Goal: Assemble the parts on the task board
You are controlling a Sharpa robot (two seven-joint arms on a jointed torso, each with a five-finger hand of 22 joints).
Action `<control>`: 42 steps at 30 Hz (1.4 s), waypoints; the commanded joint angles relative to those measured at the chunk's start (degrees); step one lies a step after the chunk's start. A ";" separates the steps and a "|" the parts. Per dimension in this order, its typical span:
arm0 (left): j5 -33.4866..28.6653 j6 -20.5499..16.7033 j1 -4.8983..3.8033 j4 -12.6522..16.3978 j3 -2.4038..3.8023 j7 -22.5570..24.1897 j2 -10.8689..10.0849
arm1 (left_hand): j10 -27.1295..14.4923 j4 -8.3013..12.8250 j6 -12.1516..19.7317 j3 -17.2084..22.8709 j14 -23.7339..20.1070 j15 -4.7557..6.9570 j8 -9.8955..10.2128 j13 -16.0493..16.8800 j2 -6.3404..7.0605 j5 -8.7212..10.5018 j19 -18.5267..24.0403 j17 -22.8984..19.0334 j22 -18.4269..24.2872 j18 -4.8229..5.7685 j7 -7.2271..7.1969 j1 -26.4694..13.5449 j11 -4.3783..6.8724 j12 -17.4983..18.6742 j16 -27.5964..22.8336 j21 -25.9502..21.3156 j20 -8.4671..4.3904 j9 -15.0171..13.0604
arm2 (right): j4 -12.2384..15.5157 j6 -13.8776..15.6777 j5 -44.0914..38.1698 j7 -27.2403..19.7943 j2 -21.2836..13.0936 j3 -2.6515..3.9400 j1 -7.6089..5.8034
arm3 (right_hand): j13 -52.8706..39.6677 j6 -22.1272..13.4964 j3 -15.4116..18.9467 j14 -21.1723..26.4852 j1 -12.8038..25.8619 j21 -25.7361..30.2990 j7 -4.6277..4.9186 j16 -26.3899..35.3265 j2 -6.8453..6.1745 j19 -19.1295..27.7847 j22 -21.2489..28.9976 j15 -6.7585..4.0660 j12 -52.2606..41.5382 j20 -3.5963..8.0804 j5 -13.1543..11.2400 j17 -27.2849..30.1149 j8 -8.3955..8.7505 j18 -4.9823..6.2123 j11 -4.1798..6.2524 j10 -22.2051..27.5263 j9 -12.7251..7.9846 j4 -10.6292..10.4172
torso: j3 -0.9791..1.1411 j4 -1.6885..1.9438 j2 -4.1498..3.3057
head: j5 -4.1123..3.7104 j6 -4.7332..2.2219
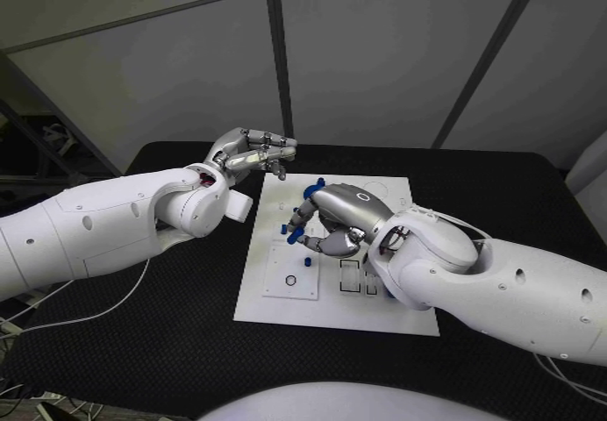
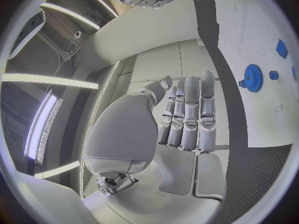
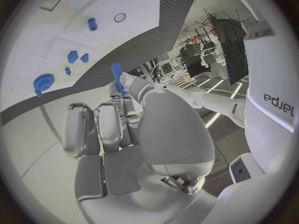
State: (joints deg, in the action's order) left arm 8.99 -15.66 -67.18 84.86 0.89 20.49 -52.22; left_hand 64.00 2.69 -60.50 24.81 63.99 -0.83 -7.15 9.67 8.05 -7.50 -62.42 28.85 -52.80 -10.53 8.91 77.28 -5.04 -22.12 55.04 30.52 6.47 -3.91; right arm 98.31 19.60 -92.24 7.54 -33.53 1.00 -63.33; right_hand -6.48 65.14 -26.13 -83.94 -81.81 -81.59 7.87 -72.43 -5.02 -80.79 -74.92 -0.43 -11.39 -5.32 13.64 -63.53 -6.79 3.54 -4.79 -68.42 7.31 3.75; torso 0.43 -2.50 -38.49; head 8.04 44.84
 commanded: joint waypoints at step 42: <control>-0.07 0.84 -0.07 -0.13 0.05 0.38 0.36 | -0.43 -0.08 0.05 -0.52 -0.18 -0.04 -0.37 0.10 -0.57 -0.01 0.37 -0.12 0.14 0.12 0.27 0.01 0.17 -0.31 -0.23 -0.37 0.18 0.04 | -6.41 -8.46 -1.43 -1.36 3.83 -4.24 2.64 | -0.48 0.13 -0.48 -1.63 -0.26 -0.02 0.08 -0.01 0.34 -0.12 -5.02 -0.43 0.36 -0.04 0.62 0.33 -0.16 -0.52 1.05 -1.18 0.02 0.02 | -0.01 -0.10 0.12 | 1.22 1.31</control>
State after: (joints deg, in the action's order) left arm 8.98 -15.43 -67.19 84.63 0.89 20.51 -51.83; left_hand 63.80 2.51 -60.50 24.63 63.99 -0.83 -7.15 9.71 8.05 -7.50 -62.42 28.78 -52.72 -10.53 8.91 77.29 -4.83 -22.12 55.04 30.52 6.47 -3.91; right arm 91.87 13.25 -92.12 5.36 -29.77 -3.25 -60.63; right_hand -6.54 64.93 -26.43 -83.94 -82.29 -81.59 7.89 -72.42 -5.19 -80.78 -74.91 -0.42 -10.88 -5.32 13.93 -63.25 -6.81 3.55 -4.78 -68.41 7.28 3.73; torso 0.43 -2.63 -38.41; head 9.22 46.13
